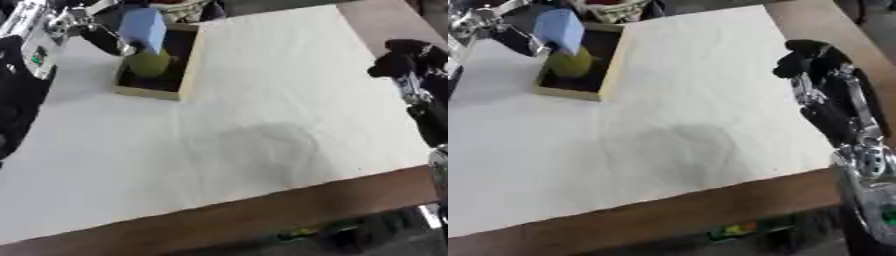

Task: Pick up objects on the table and place them in the box.

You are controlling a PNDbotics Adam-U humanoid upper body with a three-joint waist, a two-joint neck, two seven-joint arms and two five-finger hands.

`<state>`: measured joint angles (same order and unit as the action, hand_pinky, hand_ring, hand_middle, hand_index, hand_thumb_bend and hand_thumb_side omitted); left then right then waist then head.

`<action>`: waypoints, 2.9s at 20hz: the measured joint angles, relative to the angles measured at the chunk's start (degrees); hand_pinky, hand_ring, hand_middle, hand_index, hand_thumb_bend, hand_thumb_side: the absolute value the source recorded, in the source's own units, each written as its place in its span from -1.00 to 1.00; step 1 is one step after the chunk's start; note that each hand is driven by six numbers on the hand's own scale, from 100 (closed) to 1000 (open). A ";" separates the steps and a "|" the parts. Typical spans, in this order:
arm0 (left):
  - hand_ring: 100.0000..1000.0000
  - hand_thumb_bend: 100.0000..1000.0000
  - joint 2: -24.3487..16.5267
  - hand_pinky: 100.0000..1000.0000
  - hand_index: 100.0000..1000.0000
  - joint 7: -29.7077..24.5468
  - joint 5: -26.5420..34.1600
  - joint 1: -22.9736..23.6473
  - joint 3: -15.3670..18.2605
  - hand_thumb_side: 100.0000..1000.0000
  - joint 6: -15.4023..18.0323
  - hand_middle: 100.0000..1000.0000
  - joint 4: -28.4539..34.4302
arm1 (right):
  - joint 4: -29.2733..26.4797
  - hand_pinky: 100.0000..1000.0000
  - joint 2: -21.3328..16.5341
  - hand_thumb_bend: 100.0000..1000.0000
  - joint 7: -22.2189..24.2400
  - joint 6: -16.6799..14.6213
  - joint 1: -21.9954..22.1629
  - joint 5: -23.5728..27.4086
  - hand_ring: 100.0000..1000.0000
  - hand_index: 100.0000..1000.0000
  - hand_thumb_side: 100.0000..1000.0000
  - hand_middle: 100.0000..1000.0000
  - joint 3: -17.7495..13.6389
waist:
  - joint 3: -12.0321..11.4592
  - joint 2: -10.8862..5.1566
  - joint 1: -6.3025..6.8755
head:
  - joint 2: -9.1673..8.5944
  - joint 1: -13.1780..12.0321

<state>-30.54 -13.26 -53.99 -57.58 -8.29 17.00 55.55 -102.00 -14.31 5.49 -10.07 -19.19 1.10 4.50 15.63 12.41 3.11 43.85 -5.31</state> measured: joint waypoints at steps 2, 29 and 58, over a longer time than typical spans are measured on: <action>0.44 -0.73 0.40 0.48 0.46 4.46 -2.25 -0.53 1.41 -1.00 -2.24 0.24 -1.98 | 0.00 0.28 0.00 -1.00 0.24 0.02 -0.26 0.14 0.15 0.46 -0.06 0.05 0.25 | 0.83 0.52 0.16 | 0.00 -0.33; 0.57 -0.79 1.26 0.50 0.85 16.04 2.89 2.53 4.38 -0.47 -8.05 0.62 -5.33 | 0.01 0.28 0.00 -1.00 0.91 -0.04 -0.86 1.12 0.14 0.46 -0.06 0.05 0.49 | 0.67 1.82 0.86 | 0.00 -0.04; 0.31 -1.00 6.76 0.27 0.52 22.40 47.91 44.32 11.86 0.08 -10.98 0.26 57.57 | 0.37 0.28 0.08 -1.00 -1.69 0.12 1.64 0.47 0.14 0.46 -0.07 0.05 -1.68 | -11.40 -1.50 -2.14 | 0.00 0.85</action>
<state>-23.78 9.15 -6.07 -13.26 3.57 6.03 113.12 -101.63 -14.24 3.81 -9.95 -17.55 1.57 2.82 4.22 10.91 0.96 43.85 -4.46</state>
